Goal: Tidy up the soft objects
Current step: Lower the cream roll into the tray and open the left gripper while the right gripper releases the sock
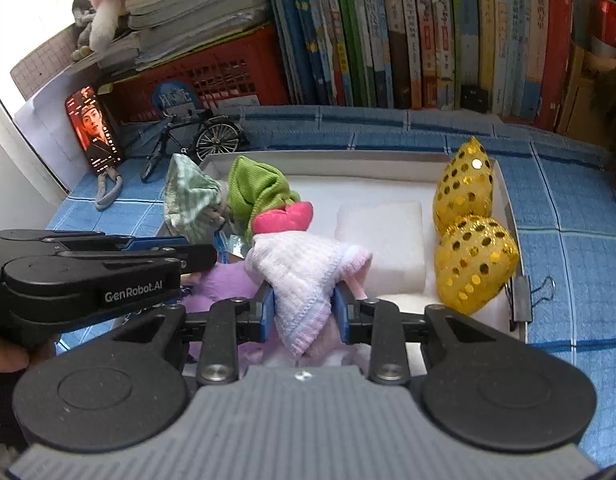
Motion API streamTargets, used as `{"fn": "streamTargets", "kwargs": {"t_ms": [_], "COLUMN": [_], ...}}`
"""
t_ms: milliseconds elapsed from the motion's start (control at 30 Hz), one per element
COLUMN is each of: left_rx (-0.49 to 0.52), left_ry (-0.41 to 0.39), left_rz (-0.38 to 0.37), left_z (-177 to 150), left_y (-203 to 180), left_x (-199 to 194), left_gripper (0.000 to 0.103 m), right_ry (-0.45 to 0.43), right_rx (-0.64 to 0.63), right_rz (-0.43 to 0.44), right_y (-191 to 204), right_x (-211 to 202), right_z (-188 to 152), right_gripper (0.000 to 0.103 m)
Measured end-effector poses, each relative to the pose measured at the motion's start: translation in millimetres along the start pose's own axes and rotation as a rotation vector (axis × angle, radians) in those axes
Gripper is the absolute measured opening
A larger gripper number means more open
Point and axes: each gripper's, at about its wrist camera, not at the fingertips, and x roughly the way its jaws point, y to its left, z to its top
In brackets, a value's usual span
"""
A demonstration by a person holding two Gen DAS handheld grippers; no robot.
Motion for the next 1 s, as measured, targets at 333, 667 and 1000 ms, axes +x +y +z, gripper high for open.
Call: {"fn": "streamTargets", "kwargs": {"t_ms": [333, 667, 1000], "left_rx": [-0.009, -0.013, -0.012], "left_ry": [0.011, -0.045, -0.133], "left_rz": [0.006, 0.002, -0.003], "left_z": [0, -2, -12], "left_y": [2, -1, -2], "left_x": [9, -17, -69], "left_gripper": [0.021, 0.044, 0.062], "right_ry": [0.007, -0.036, -0.145], "right_rx": [0.005, 0.018, -0.017], "right_rz": [0.011, 0.028, 0.017], "right_y": [-2, -2, 10], "right_x": [2, -21, -68], "right_z": [0, 0, -7], "right_gripper": [0.046, 0.066, 0.075]}}
